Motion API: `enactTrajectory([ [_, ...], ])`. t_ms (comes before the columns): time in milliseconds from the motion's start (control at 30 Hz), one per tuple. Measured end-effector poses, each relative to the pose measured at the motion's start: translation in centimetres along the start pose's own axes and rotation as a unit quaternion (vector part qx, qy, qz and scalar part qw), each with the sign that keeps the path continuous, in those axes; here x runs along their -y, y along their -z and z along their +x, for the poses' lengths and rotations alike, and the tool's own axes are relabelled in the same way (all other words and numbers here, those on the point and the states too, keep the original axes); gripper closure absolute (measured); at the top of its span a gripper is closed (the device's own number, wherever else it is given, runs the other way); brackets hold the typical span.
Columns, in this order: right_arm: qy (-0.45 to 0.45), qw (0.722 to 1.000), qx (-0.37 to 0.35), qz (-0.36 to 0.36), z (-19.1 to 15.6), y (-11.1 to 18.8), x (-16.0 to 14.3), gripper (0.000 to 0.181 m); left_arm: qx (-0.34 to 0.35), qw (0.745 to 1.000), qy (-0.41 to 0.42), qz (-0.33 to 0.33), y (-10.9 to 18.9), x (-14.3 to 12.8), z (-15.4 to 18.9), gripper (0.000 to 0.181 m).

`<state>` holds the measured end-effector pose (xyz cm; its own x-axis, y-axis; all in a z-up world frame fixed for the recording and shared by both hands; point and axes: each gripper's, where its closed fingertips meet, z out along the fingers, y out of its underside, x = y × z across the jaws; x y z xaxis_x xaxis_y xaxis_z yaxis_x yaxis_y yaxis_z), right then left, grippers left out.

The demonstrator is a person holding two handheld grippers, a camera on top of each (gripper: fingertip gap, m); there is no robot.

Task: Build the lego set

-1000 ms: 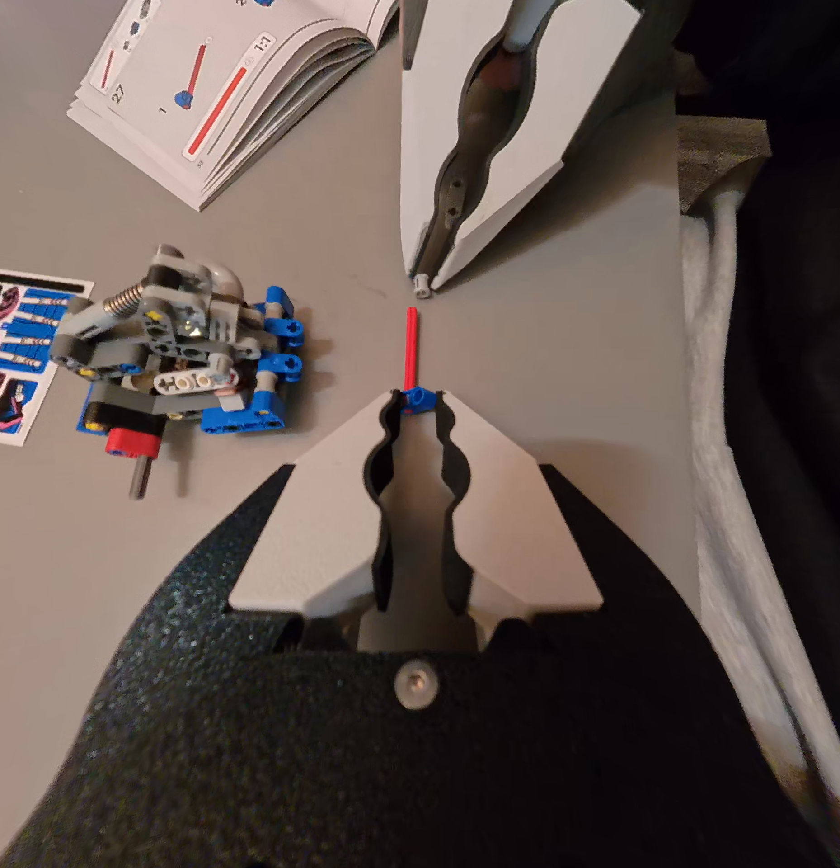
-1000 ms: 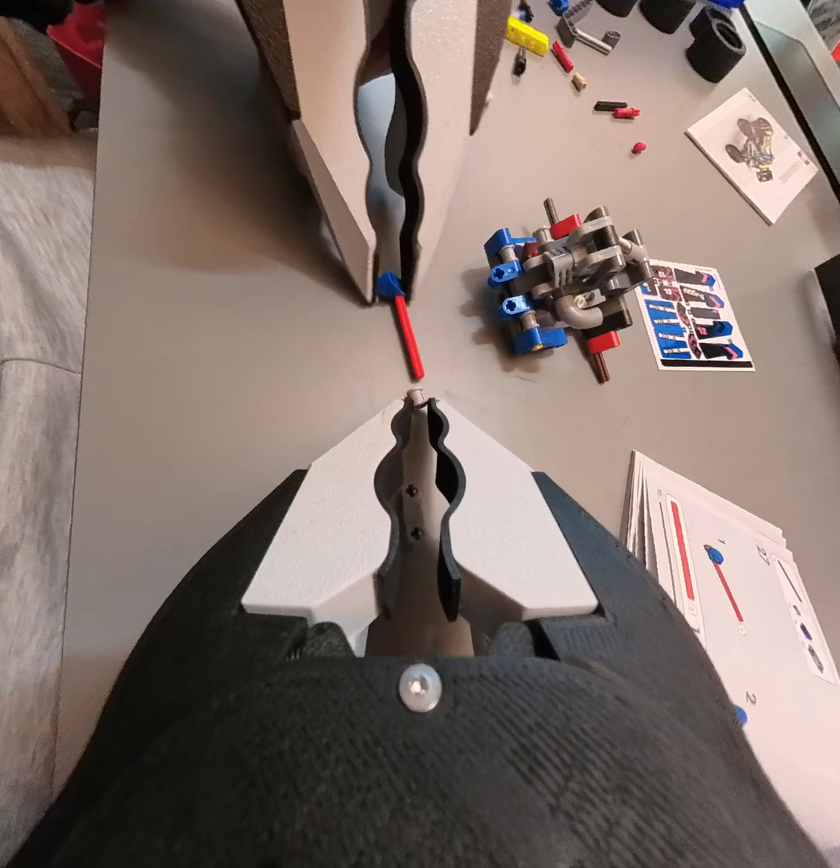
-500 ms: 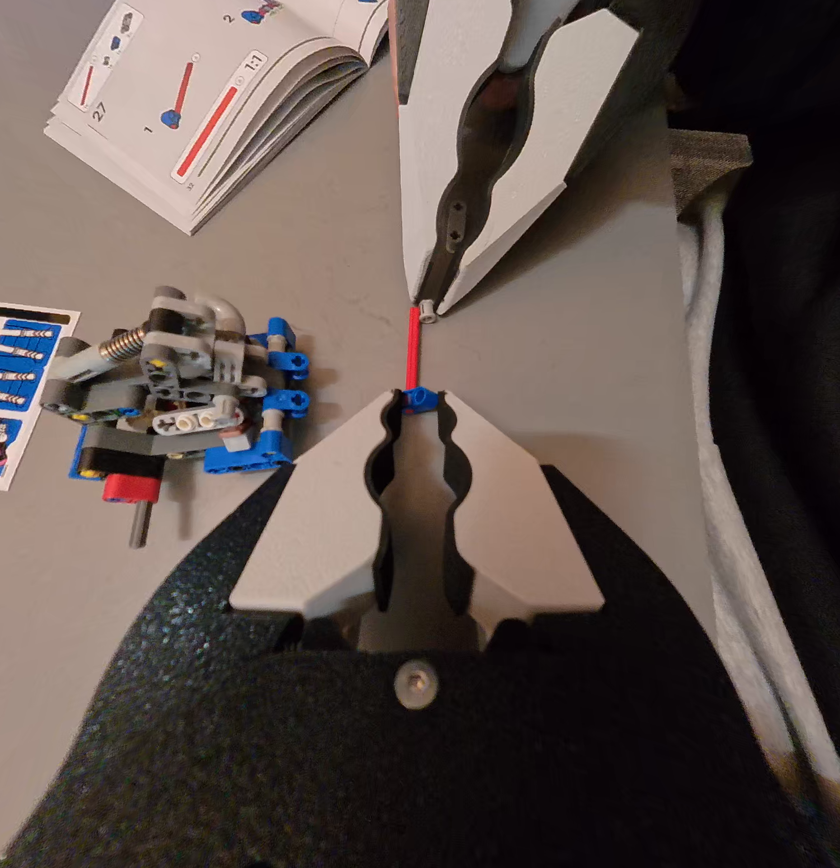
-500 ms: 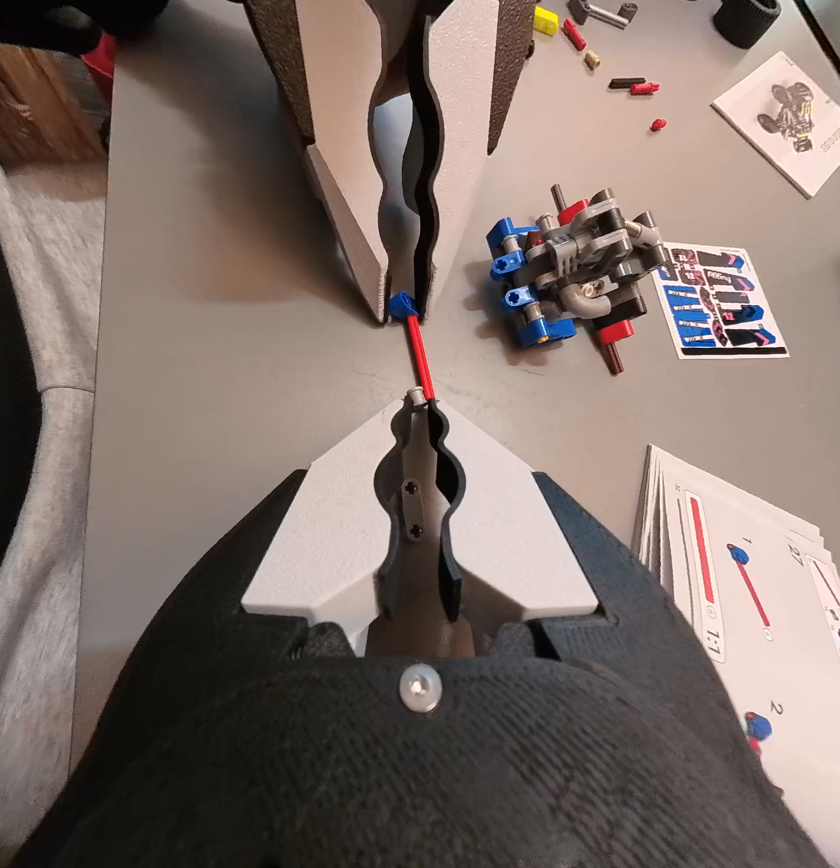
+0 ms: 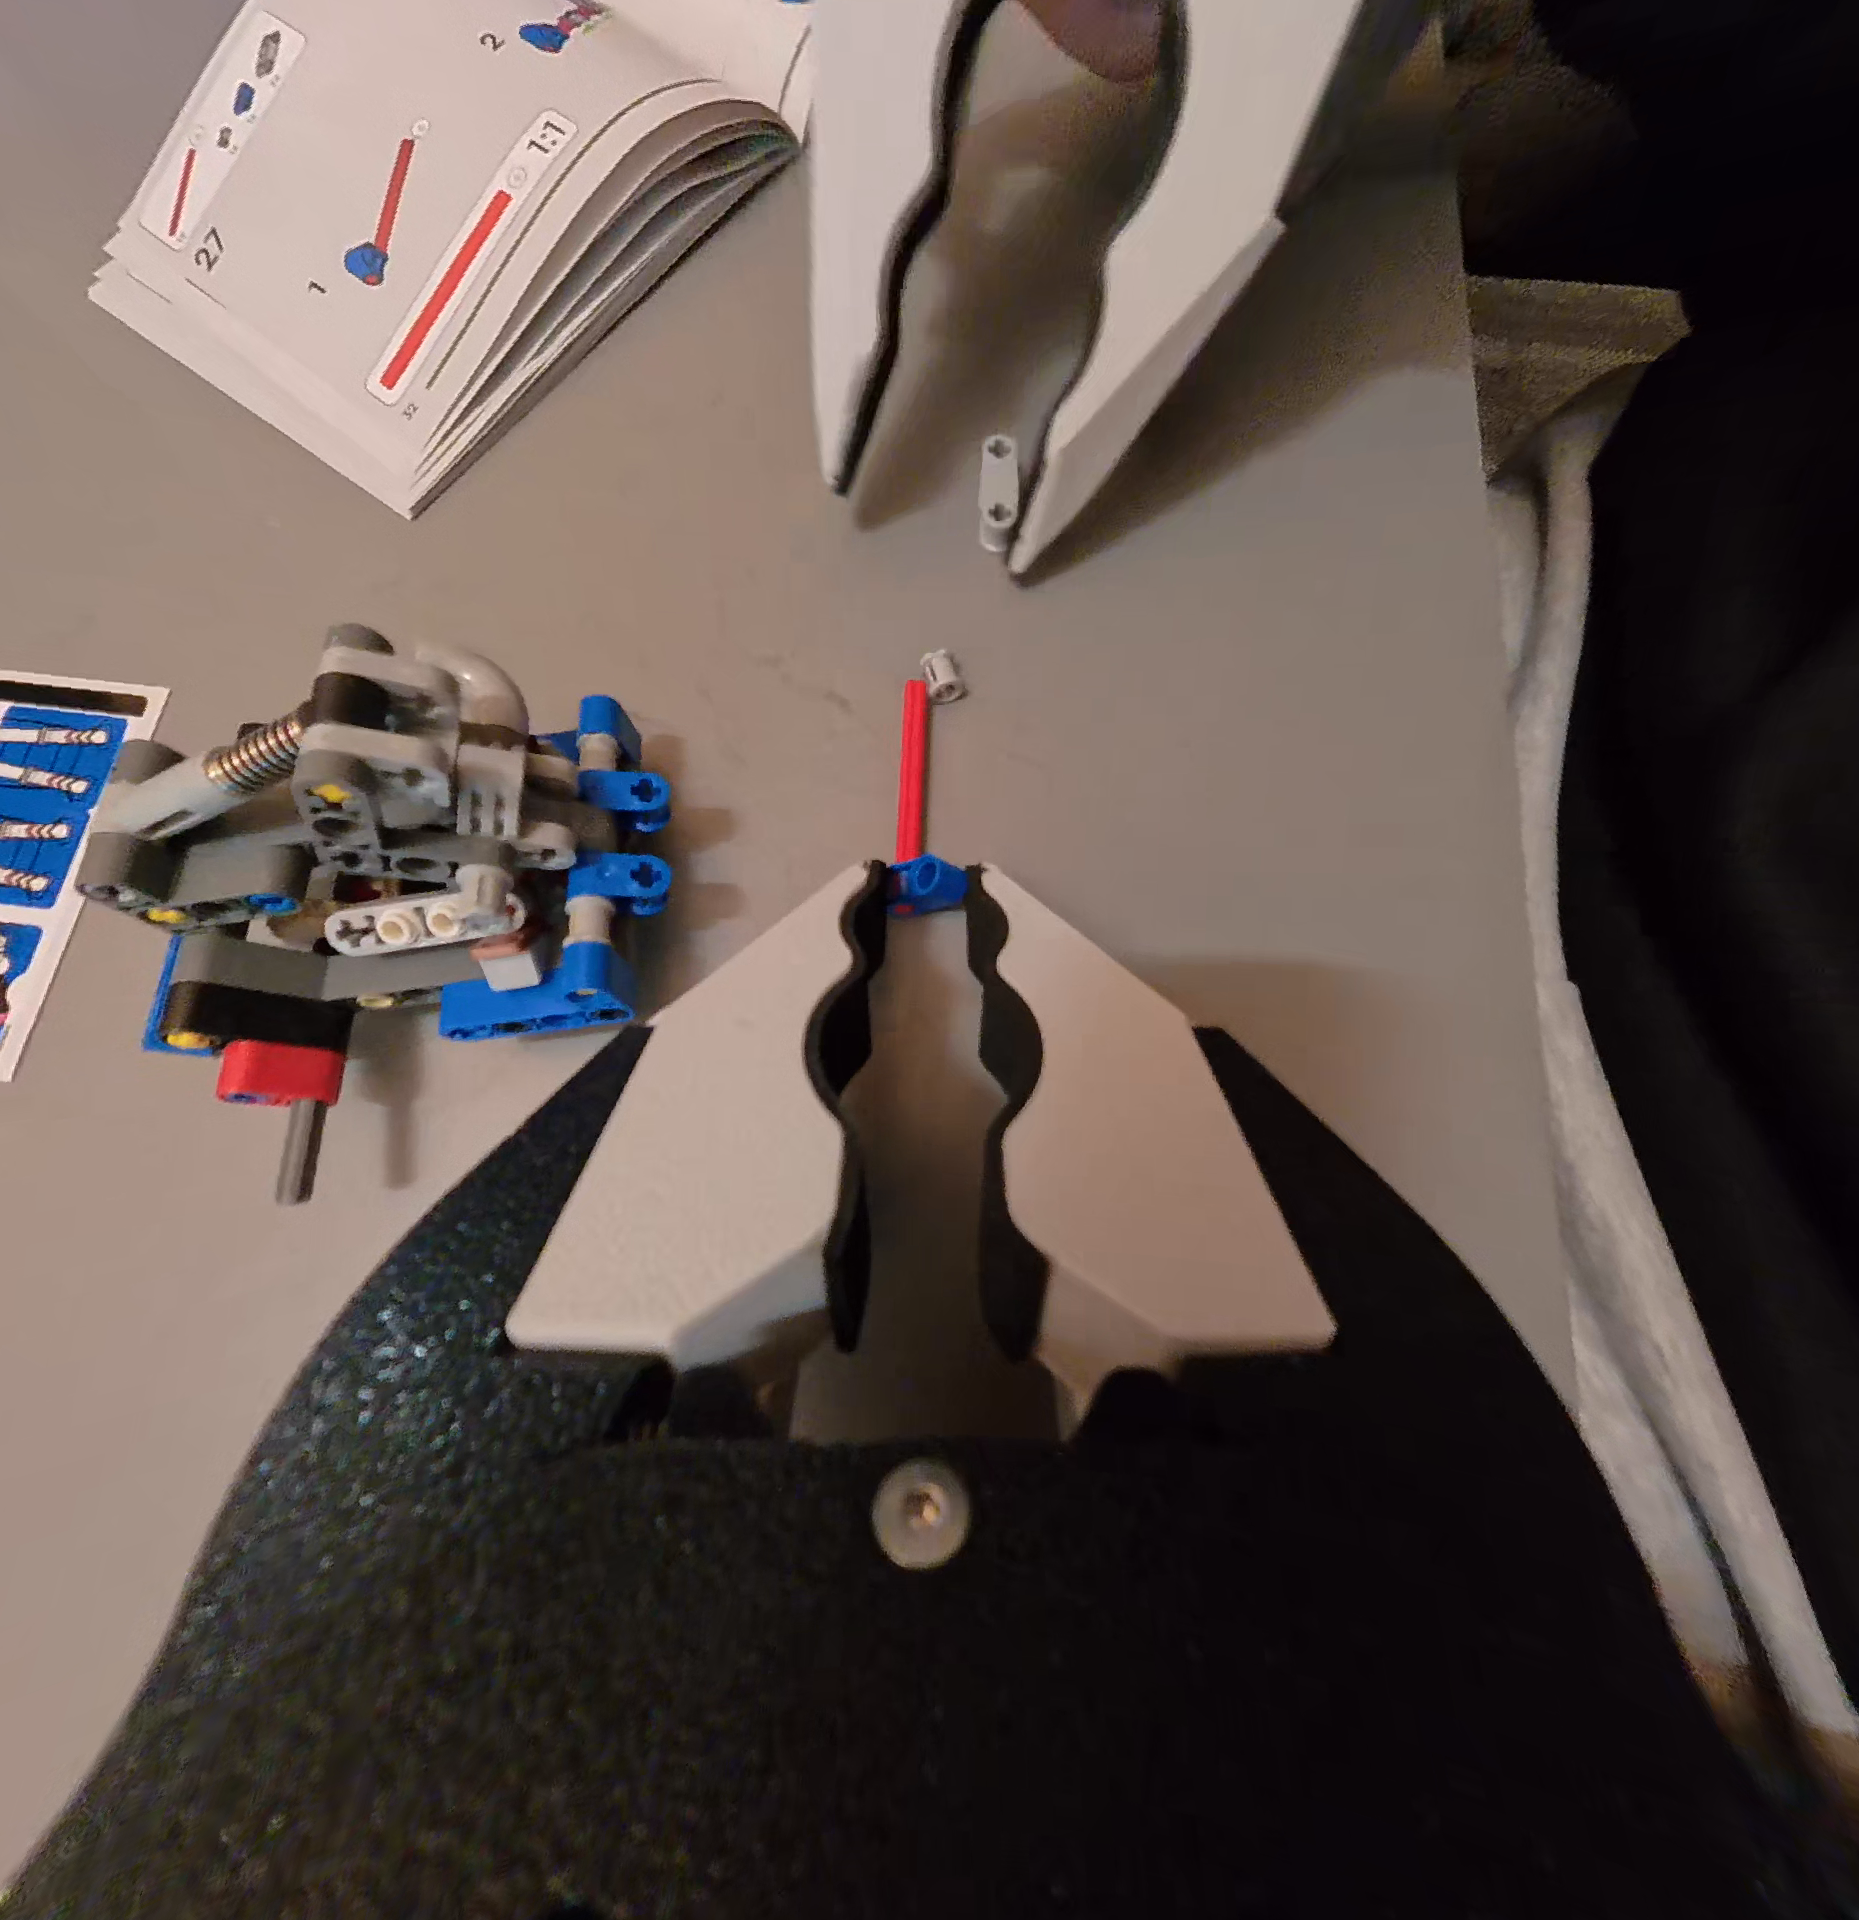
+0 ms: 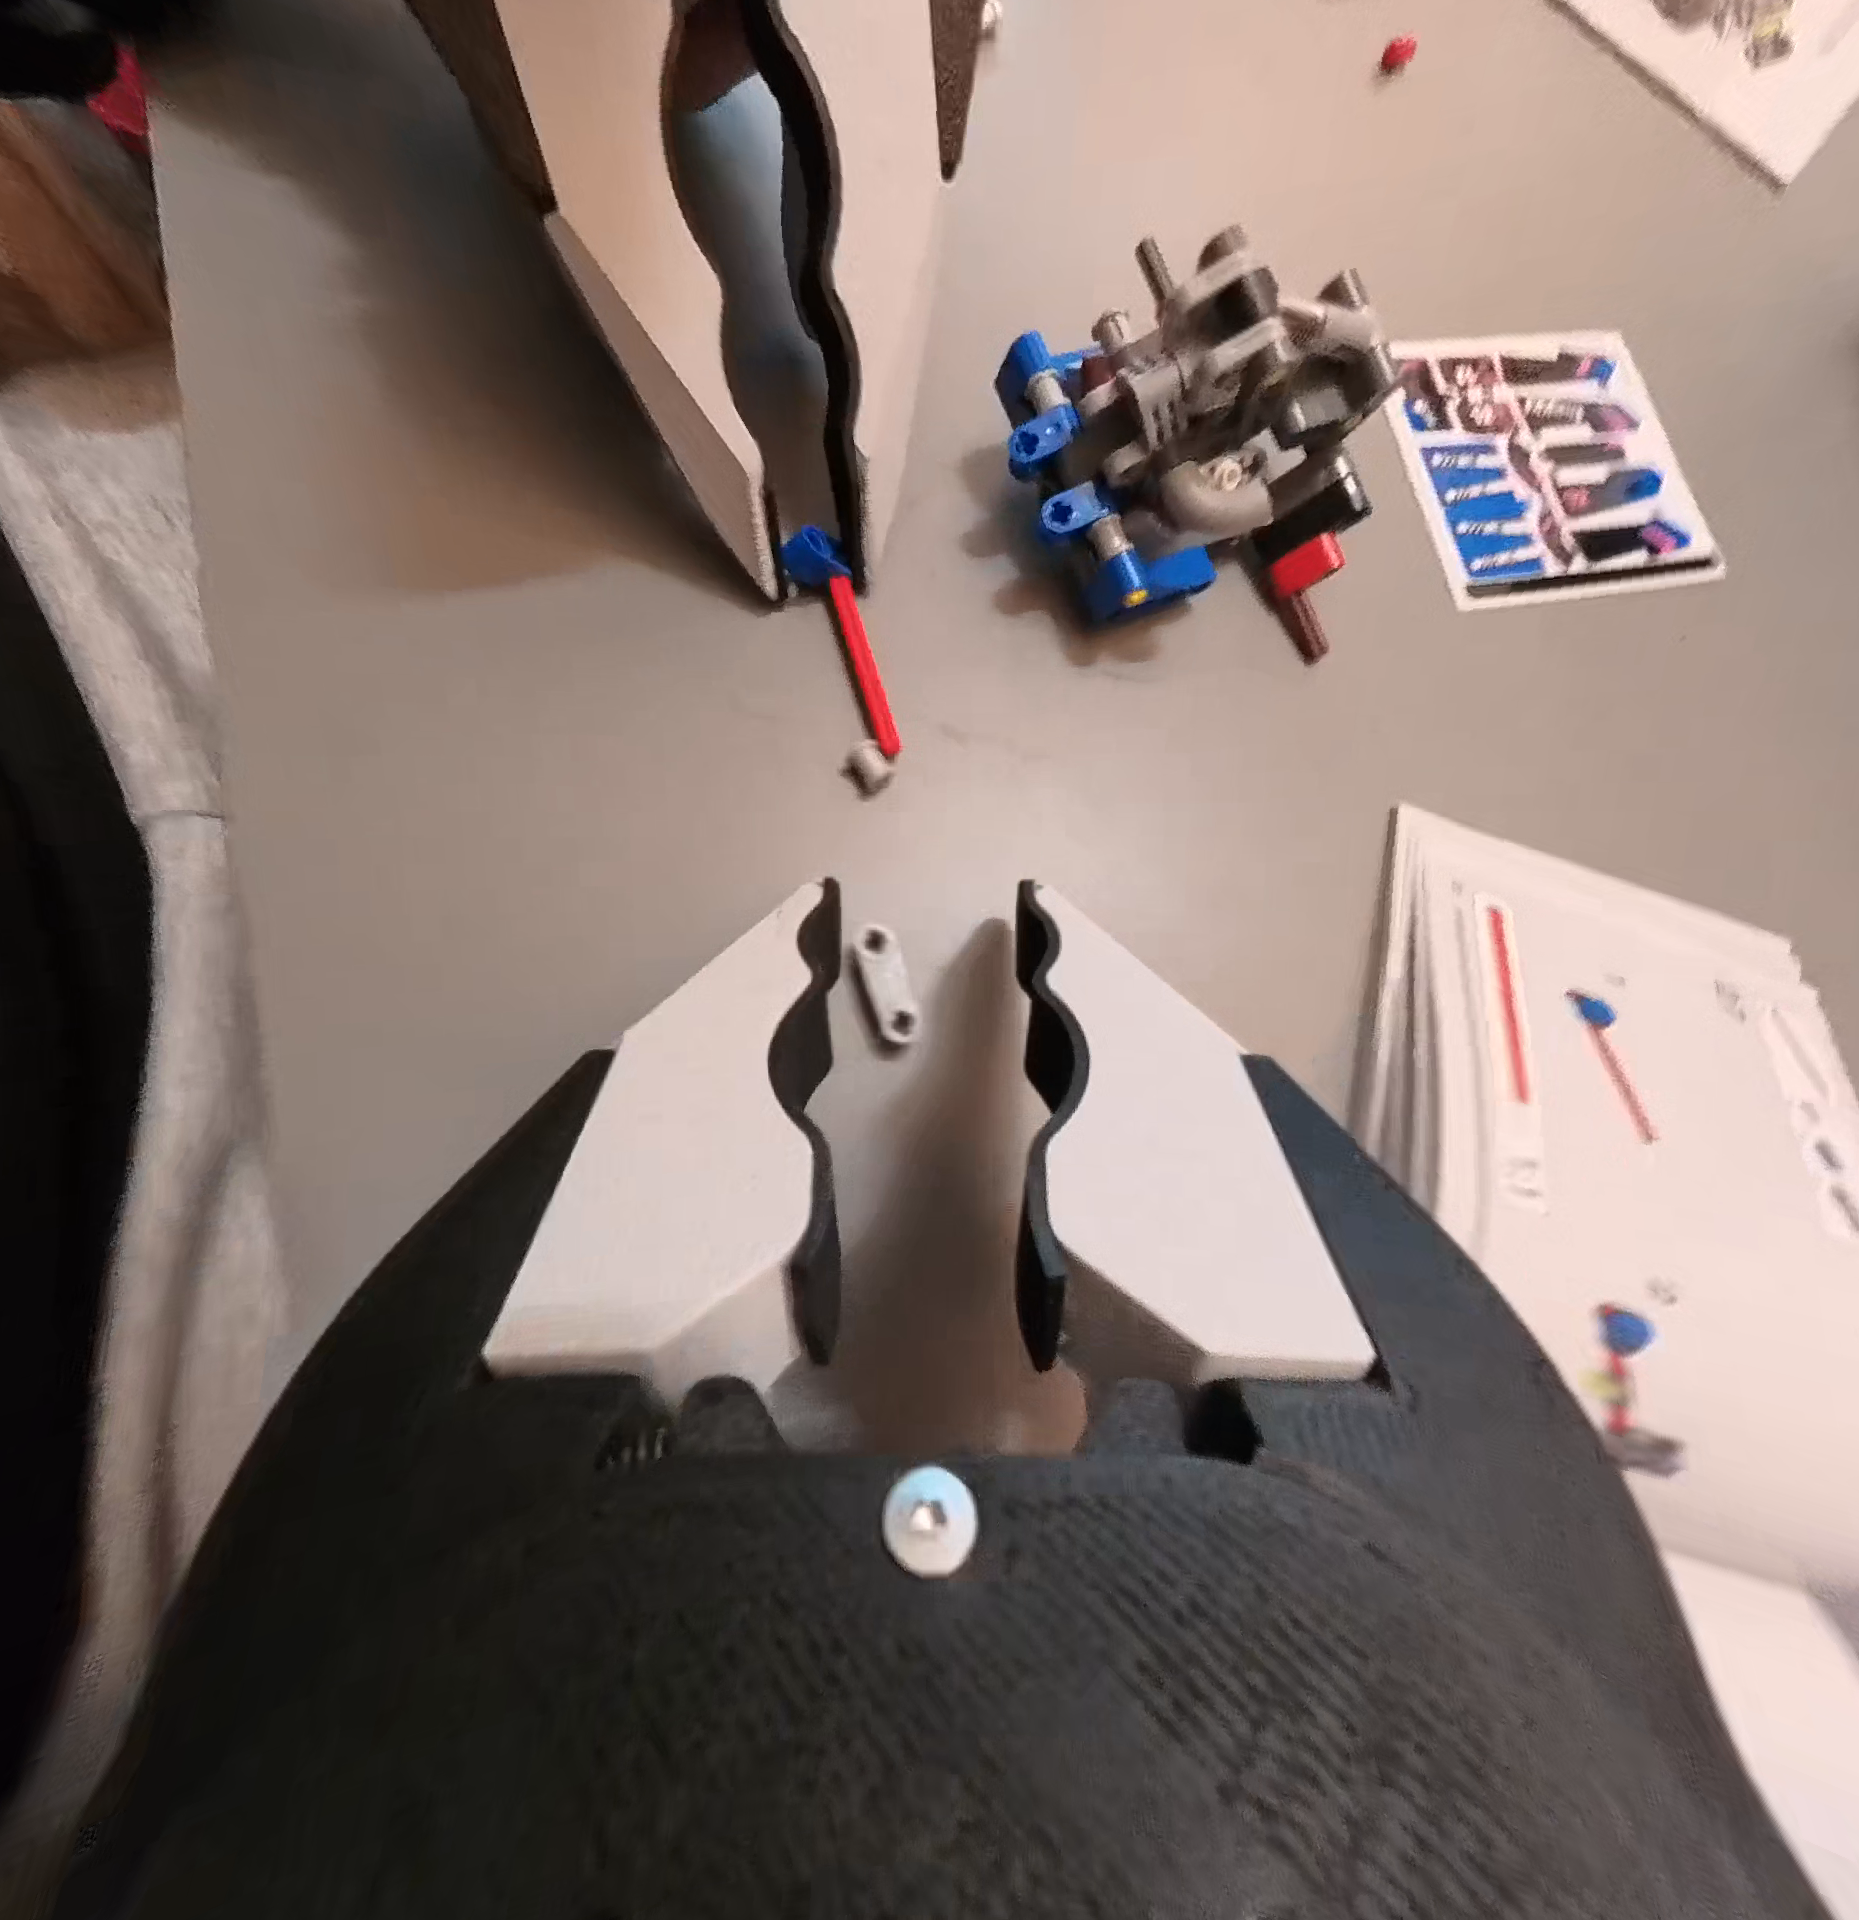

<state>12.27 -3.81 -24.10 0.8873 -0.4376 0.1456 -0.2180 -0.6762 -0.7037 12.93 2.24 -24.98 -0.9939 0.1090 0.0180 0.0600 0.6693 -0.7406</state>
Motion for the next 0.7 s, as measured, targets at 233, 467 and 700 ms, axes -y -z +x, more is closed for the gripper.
enactTrajectory([
  [233,-0.084,0.995,-0.052,-0.012,-1.7,-1.4,1.2,0.155,-0.01,1.0,-0.01,-0.001,0.0,0.0,0.5,0.169],
  [467,-0.058,0.997,-0.05,-0.026,-0.7,-1.1,0.8,0.154,-0.023,0.999,-0.029,-0.001,0.0,0.0,1.4,0.169],
  [700,-0.091,0.994,-0.054,-0.004,-2.1,-0.3,1.6,0.173,-0.01,0.999,-0.006,0.031,0.5,1.0,0.5,0.17],
])
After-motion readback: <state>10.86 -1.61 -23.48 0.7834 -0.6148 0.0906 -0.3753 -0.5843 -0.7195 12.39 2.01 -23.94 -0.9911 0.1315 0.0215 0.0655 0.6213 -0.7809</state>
